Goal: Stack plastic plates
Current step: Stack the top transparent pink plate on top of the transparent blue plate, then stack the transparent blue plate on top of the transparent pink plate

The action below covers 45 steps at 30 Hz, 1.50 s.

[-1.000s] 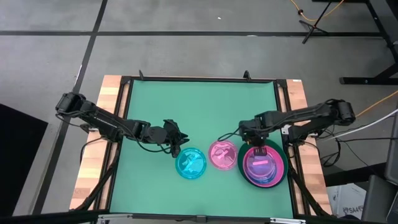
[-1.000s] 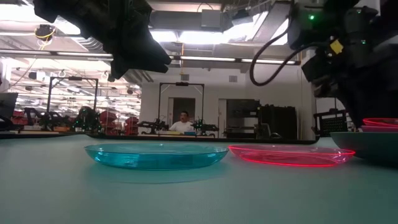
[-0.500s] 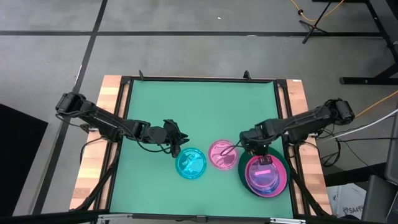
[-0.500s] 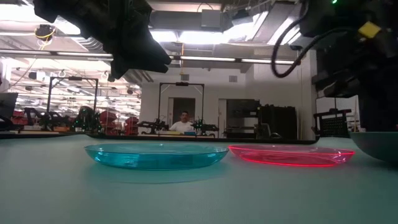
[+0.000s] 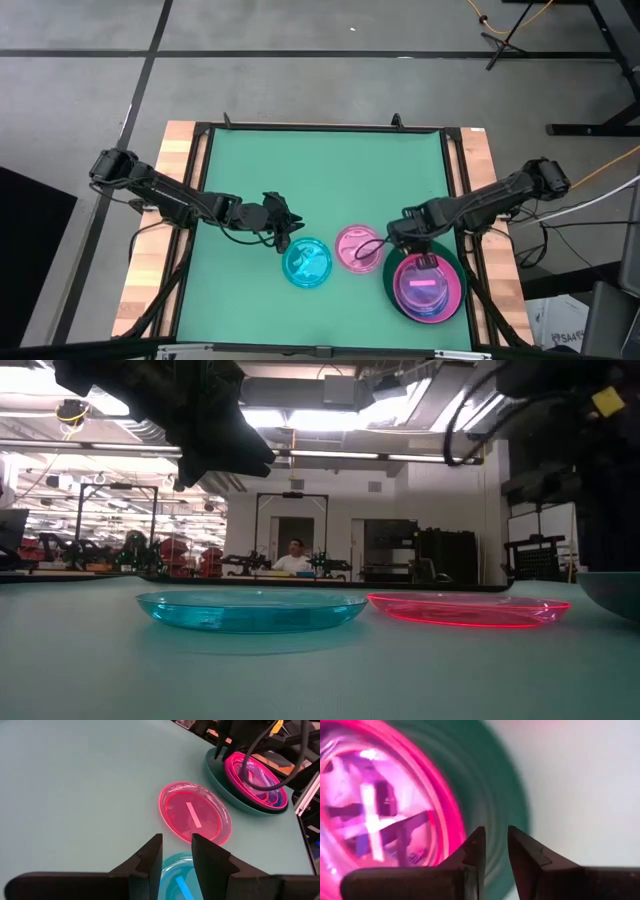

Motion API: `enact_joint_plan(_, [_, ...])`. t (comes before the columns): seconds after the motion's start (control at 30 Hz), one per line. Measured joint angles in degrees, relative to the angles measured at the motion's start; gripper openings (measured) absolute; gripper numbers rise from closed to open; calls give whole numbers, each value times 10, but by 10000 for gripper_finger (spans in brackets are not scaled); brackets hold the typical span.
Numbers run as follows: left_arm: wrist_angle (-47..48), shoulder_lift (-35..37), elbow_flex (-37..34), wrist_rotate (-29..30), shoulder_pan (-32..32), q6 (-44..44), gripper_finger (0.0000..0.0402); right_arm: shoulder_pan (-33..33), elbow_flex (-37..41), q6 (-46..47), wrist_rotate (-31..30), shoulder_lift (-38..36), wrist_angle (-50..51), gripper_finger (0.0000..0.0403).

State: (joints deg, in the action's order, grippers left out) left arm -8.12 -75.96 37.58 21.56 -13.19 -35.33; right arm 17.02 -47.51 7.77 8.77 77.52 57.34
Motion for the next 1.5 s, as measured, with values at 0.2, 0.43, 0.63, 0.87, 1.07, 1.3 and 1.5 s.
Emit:
enact_joint_plan(0.2, [0,0,0,0,0,0,98,3,-32,-1,-27,0,1,72])
enact_joint_plan(0.43, [0,0,0,0,0,0,98,43,-32,33,-42,0,0,72])
enact_joint_plan(0.63, [0,0,0,0,0,0,98,89,-32,71,-61,5,-2,72])
enact_joint_plan(0.87, [0,0,0,0,0,0,98,120,-30,104,-92,25,-9,72])
enact_joint_plan(1.07, [0,0,0,0,0,0,98,146,-30,105,-52,33,-25,72])
enact_joint_plan(1.3, [0,0,0,0,0,0,98,165,-30,124,-47,33,-33,72])
enact_joint_plan(1.5, [0,0,0,0,0,0,98,164,-31,131,-68,33,-33,72])
